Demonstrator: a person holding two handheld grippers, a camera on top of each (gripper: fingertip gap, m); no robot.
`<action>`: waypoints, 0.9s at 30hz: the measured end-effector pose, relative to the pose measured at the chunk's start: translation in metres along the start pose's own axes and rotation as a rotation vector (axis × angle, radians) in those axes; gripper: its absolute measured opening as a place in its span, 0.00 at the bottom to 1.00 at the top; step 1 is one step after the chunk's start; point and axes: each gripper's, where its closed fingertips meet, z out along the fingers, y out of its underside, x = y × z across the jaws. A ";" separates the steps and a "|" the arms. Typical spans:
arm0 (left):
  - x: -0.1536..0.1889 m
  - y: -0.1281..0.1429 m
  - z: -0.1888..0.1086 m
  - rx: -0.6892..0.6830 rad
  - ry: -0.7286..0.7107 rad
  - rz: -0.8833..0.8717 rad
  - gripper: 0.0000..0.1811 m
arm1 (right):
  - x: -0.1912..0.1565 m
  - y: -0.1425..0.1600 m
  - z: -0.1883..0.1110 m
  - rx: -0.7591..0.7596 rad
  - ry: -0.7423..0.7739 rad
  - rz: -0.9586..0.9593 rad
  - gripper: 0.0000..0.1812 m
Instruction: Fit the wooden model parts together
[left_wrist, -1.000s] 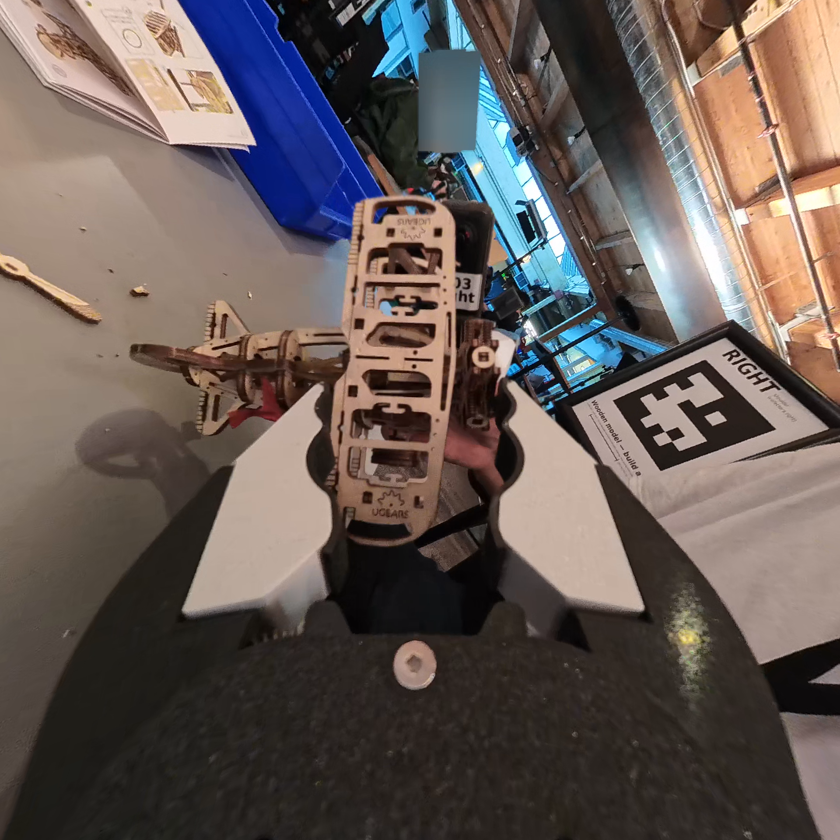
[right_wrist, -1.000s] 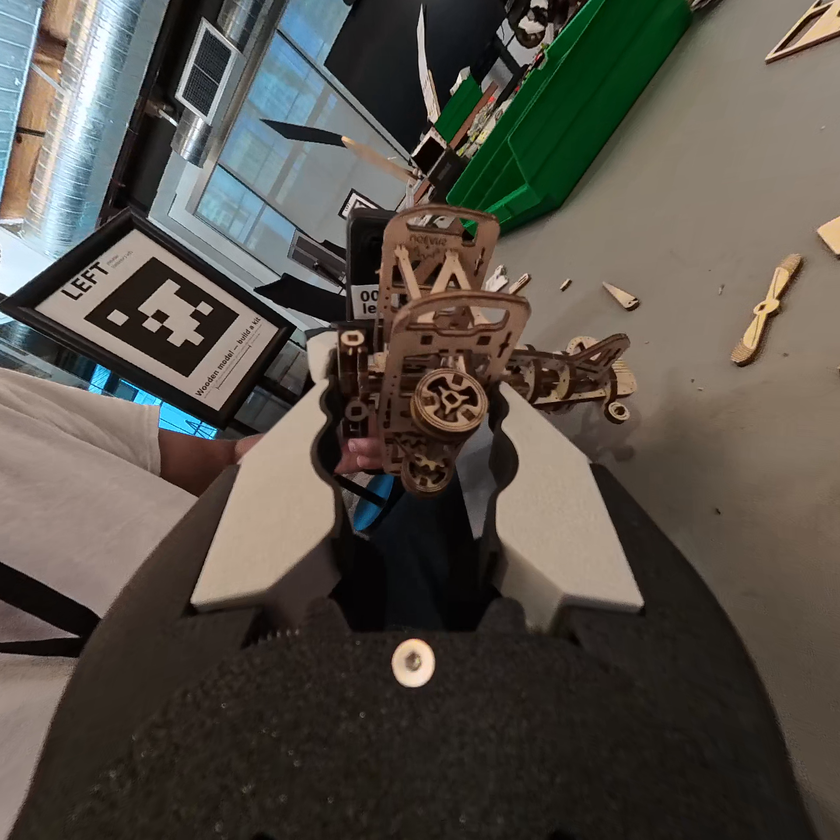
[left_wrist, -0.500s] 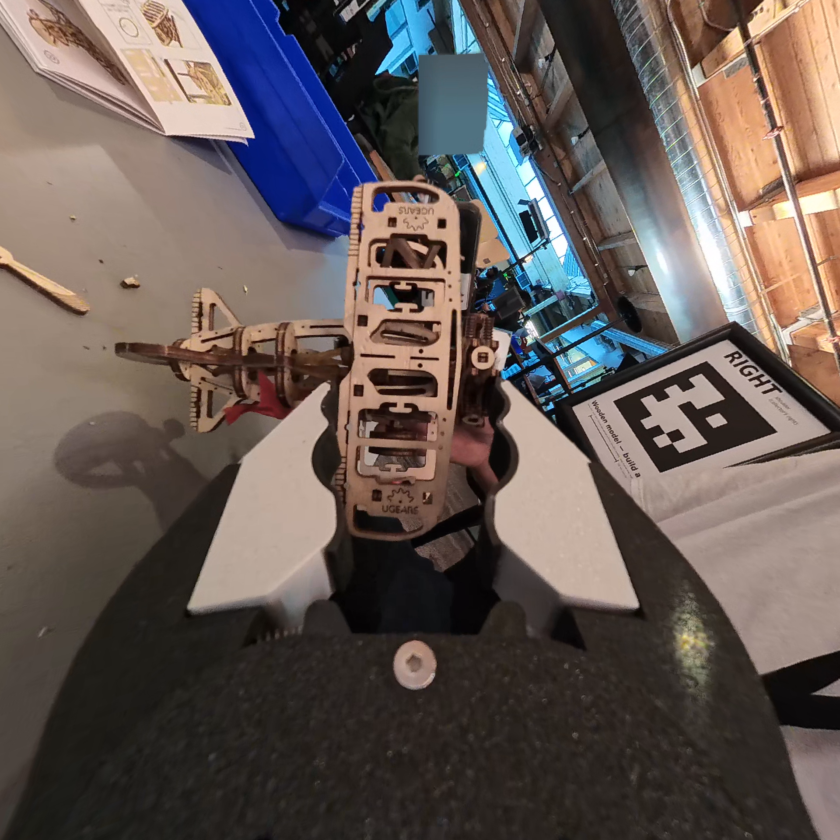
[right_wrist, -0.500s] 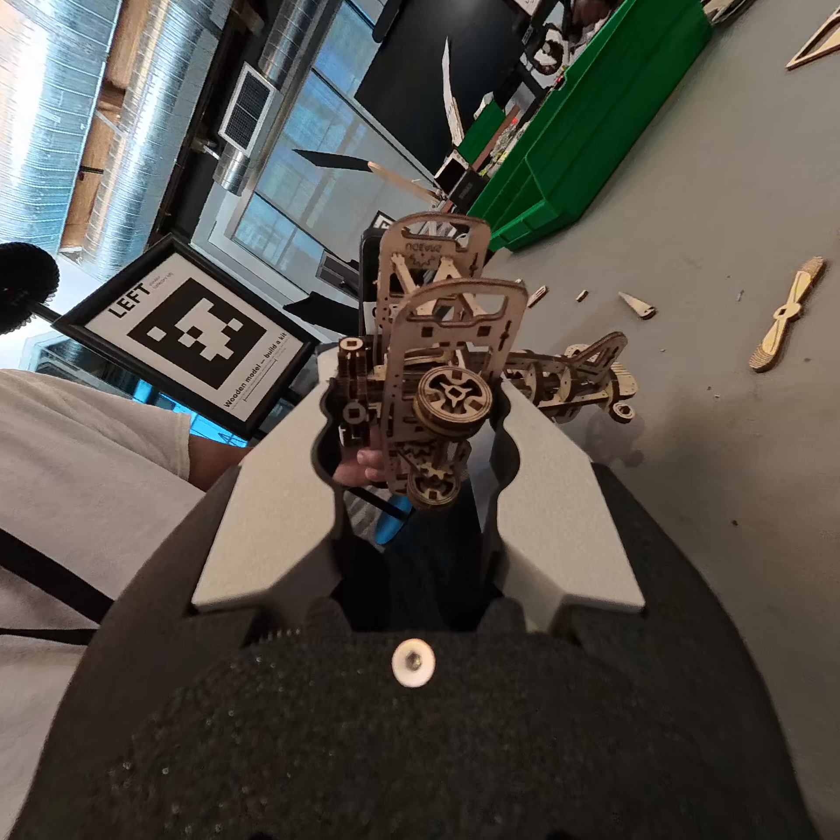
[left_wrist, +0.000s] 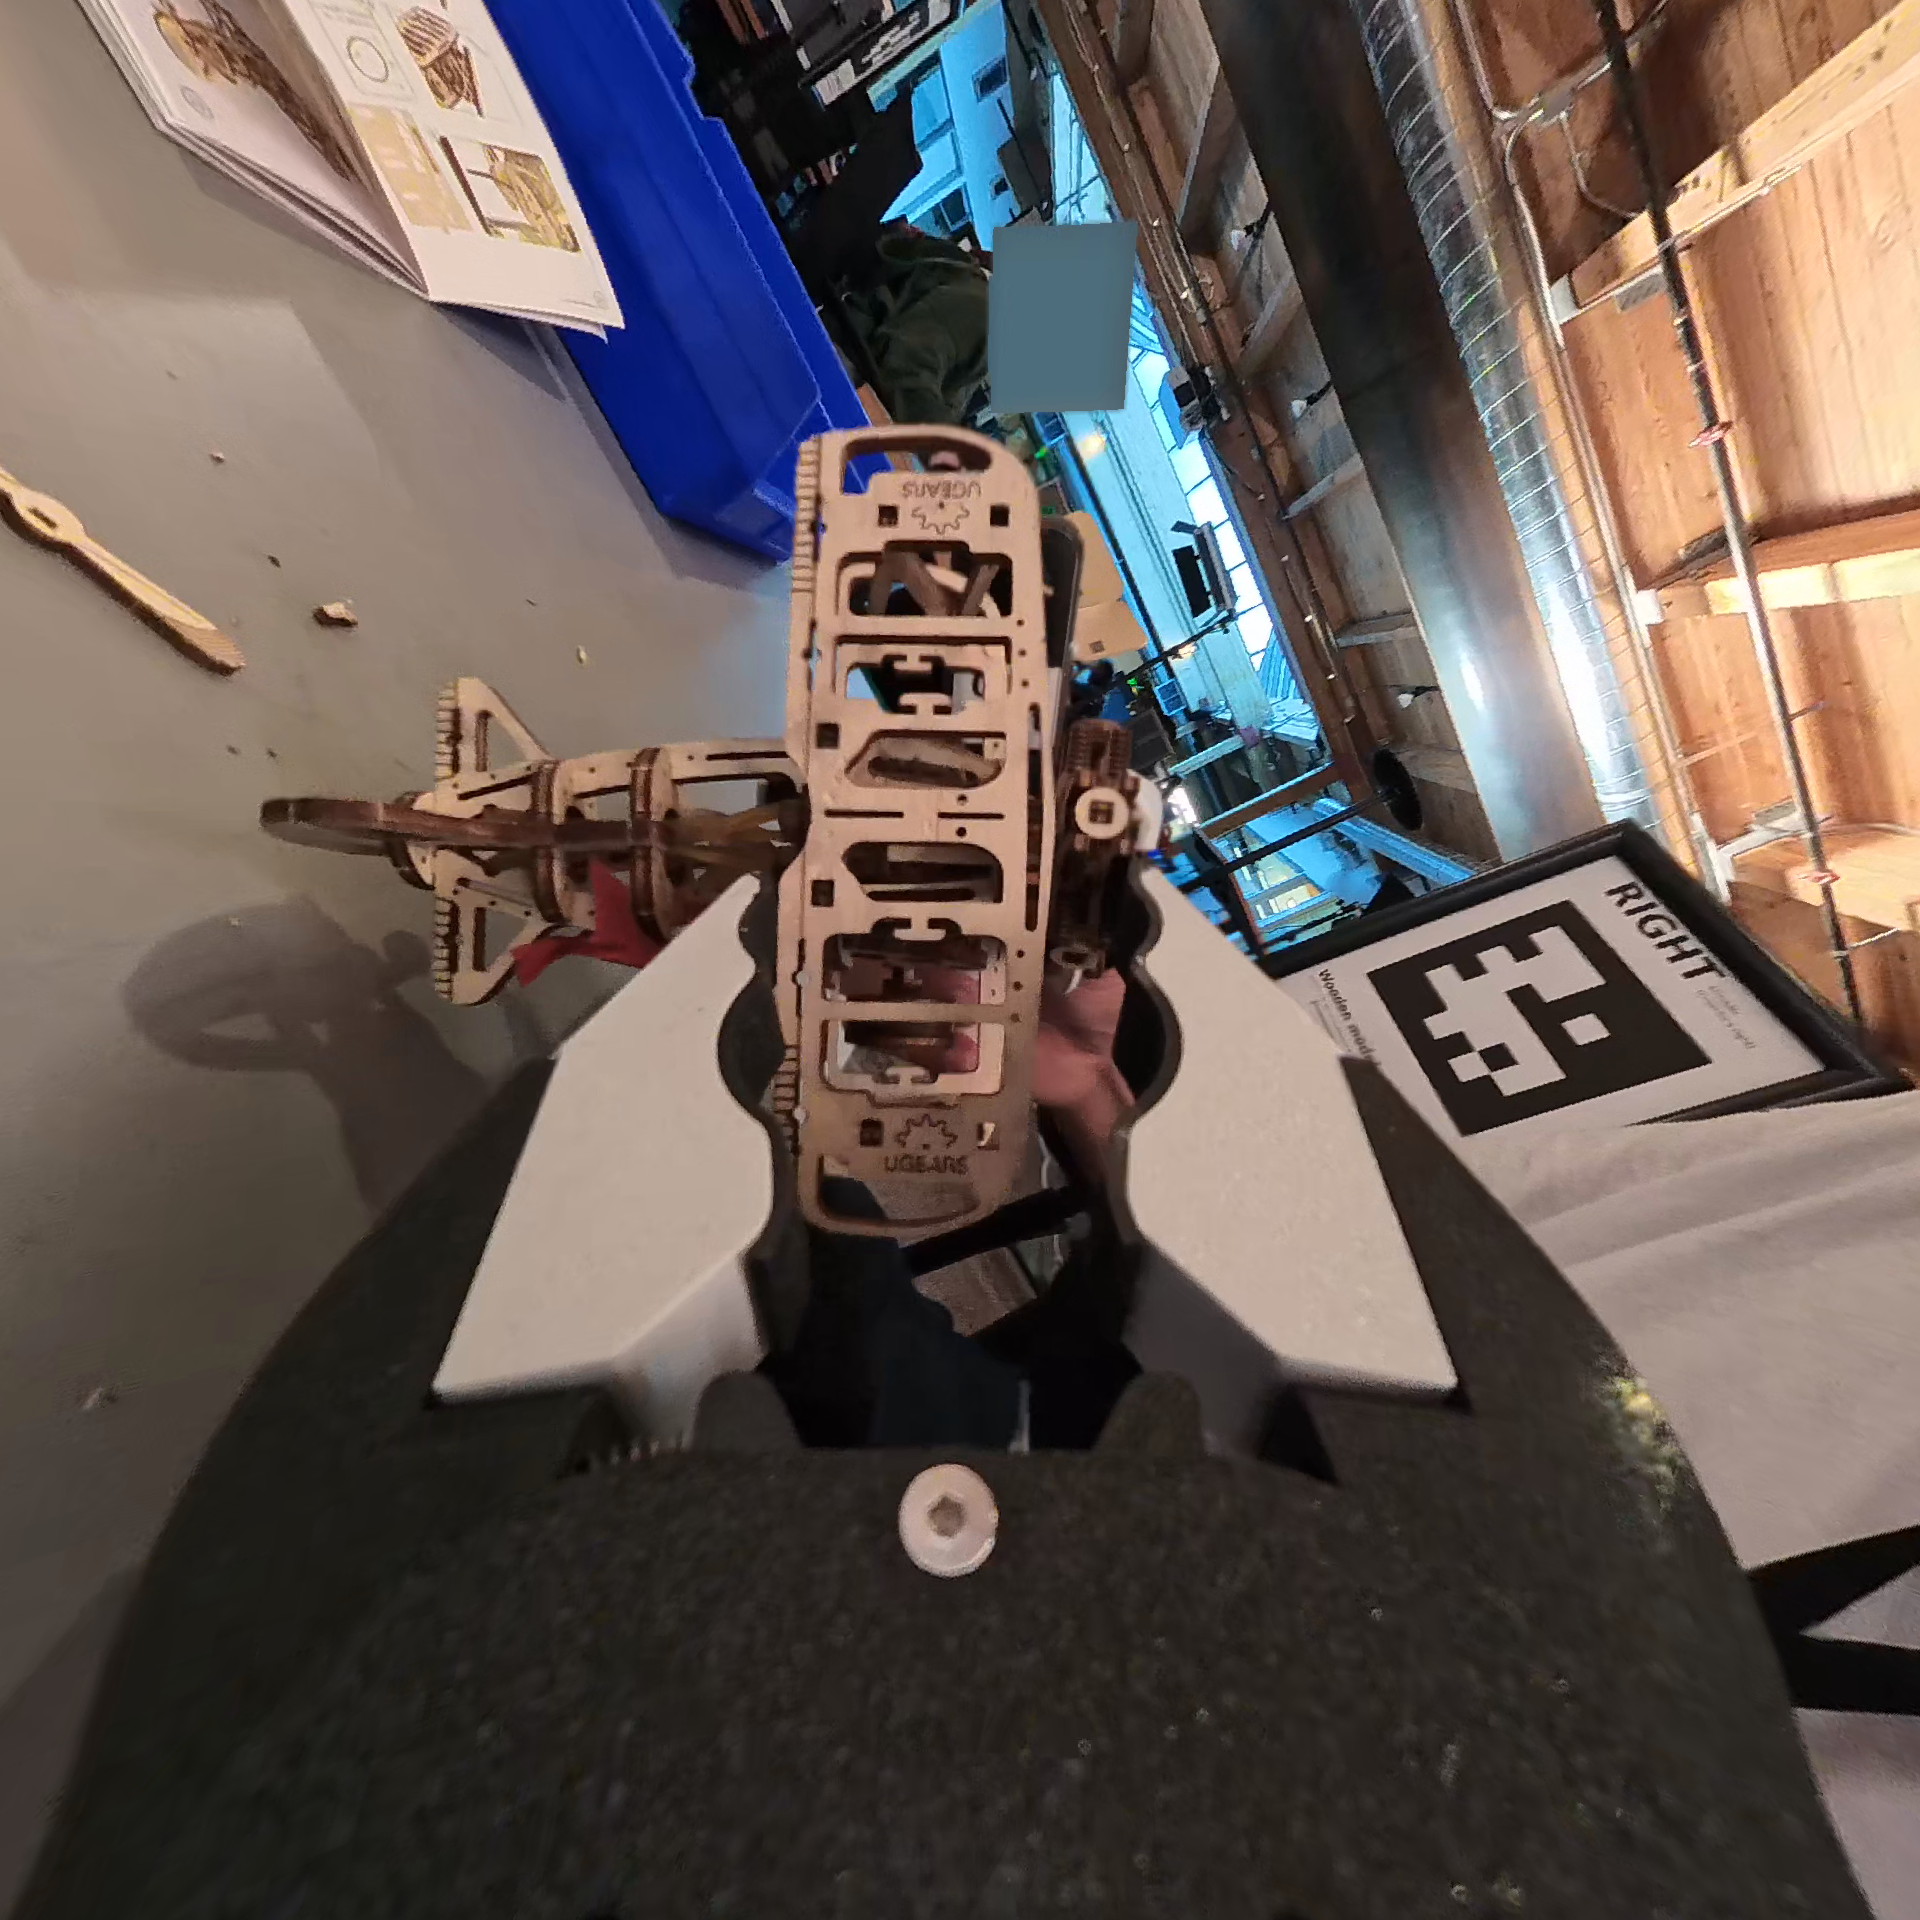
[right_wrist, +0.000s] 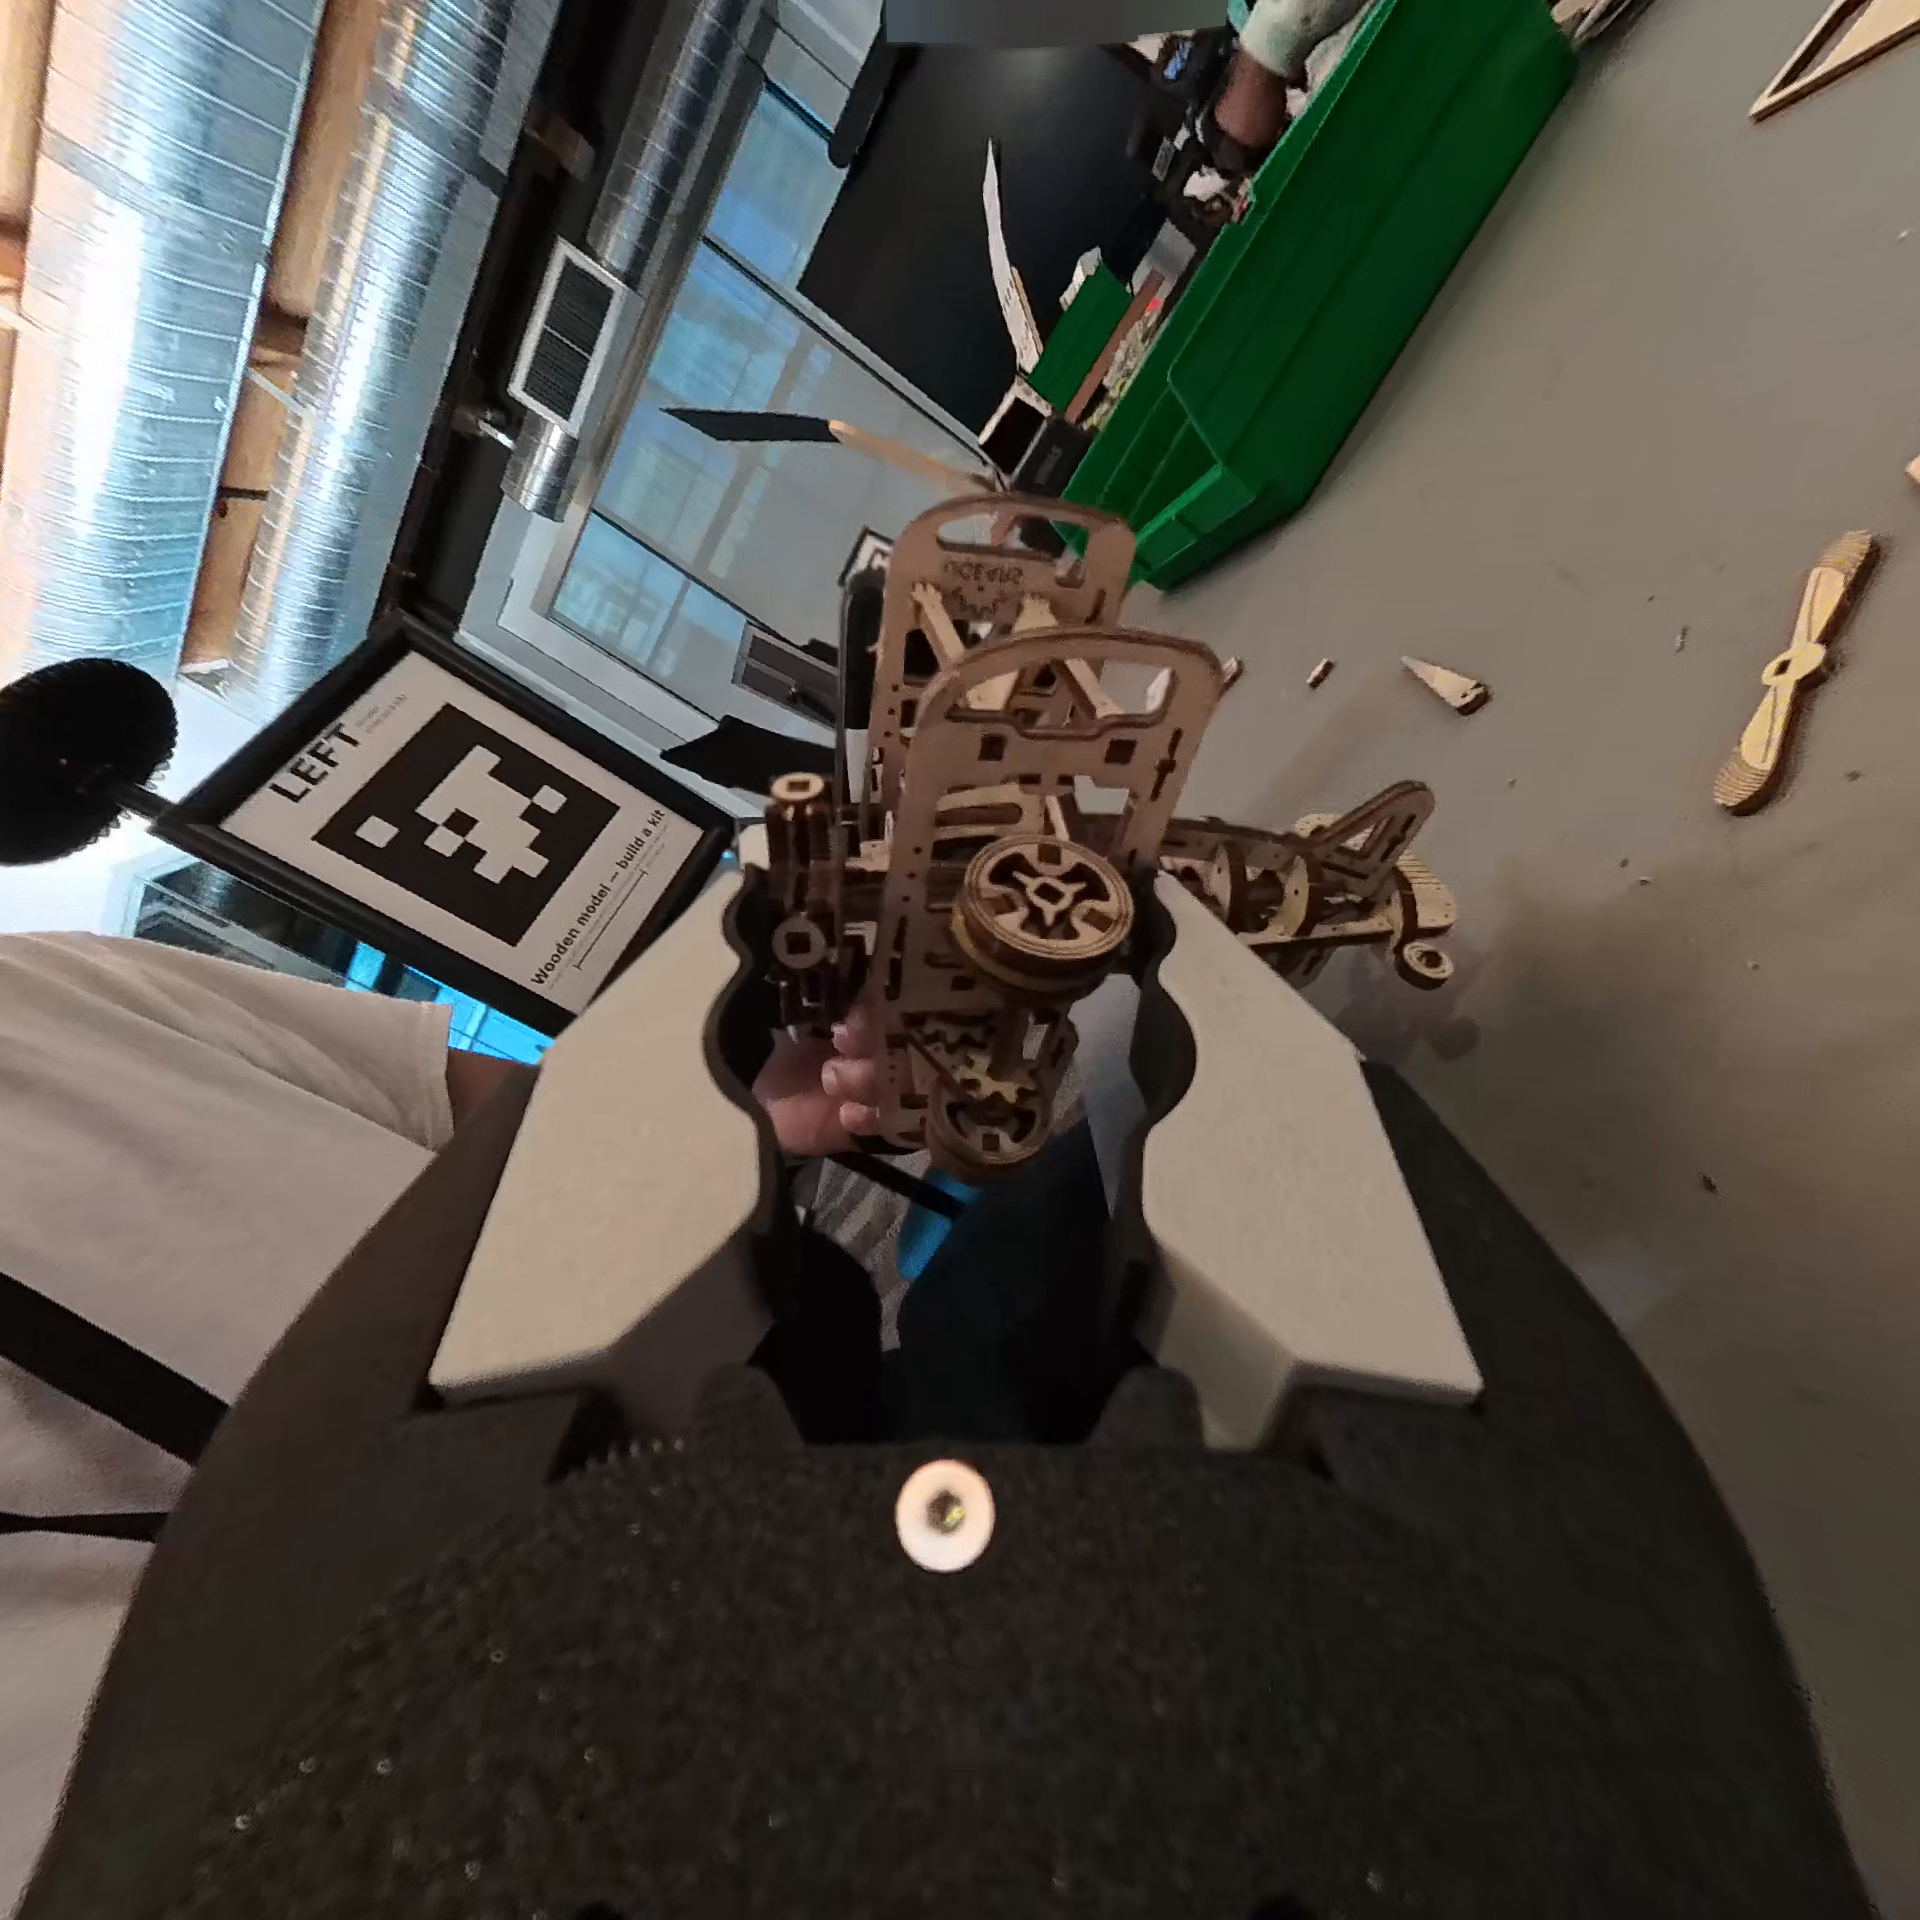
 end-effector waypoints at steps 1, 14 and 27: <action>-0.001 0.000 0.000 0.001 0.005 -0.018 0.33 | 0.000 0.001 0.000 -0.014 0.006 -0.001 0.39; 0.012 0.001 0.000 -0.001 0.071 -0.049 0.35 | -0.011 -0.001 -0.008 -0.006 -0.096 0.048 0.33; 0.014 0.000 -0.001 0.017 0.055 -0.013 0.35 | -0.015 0.002 -0.009 -0.015 -0.111 0.038 0.33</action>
